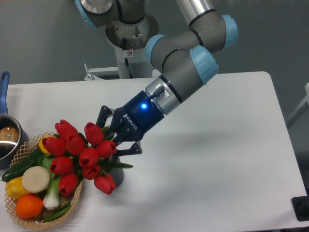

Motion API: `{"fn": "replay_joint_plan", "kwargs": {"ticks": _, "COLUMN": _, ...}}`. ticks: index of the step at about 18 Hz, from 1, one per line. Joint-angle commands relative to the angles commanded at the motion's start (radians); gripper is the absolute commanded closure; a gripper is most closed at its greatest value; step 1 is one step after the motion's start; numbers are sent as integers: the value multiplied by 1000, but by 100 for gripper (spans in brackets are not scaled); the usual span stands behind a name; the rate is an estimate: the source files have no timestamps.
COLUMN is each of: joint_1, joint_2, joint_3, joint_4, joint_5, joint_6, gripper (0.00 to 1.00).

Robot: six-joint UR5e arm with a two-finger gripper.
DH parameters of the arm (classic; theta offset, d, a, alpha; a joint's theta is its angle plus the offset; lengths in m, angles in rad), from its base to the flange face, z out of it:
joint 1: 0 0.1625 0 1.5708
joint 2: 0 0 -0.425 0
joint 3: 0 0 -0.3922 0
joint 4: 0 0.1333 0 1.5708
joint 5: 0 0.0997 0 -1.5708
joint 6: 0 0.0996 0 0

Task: Insert the flowers into the vase
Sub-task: 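Push the tulip stems further down into the vase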

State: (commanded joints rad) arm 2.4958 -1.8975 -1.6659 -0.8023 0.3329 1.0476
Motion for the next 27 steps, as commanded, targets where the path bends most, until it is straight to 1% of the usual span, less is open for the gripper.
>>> {"fn": "replay_joint_plan", "kwargs": {"ticks": 11, "joint_1": -2, "joint_2": 3, "joint_3": -94, "joint_4": 5, "joint_5": 9, "joint_6": 52, "gripper": 88}}
{"fn": "replay_joint_plan", "kwargs": {"ticks": 17, "joint_1": 0, "joint_2": 3, "joint_3": -152, "joint_4": 5, "joint_5": 28, "joint_6": 117, "gripper": 71}}
{"fn": "replay_joint_plan", "kwargs": {"ticks": 19, "joint_1": 0, "joint_2": 3, "joint_3": -163, "joint_4": 5, "joint_5": 29, "joint_6": 133, "gripper": 65}}
{"fn": "replay_joint_plan", "kwargs": {"ticks": 22, "joint_1": 8, "joint_2": 2, "joint_3": -175, "joint_4": 5, "joint_5": 31, "joint_6": 134, "gripper": 54}}
{"fn": "replay_joint_plan", "kwargs": {"ticks": 24, "joint_1": 15, "joint_2": 3, "joint_3": -189, "joint_4": 5, "joint_5": 31, "joint_6": 135, "gripper": 34}}
{"fn": "replay_joint_plan", "kwargs": {"ticks": 26, "joint_1": 23, "joint_2": 14, "joint_3": -204, "joint_4": 3, "joint_5": 31, "joint_6": 134, "gripper": 20}}
{"fn": "replay_joint_plan", "kwargs": {"ticks": 27, "joint_1": 26, "joint_2": 21, "joint_3": -213, "joint_4": 3, "joint_5": 31, "joint_6": 134, "gripper": 11}}
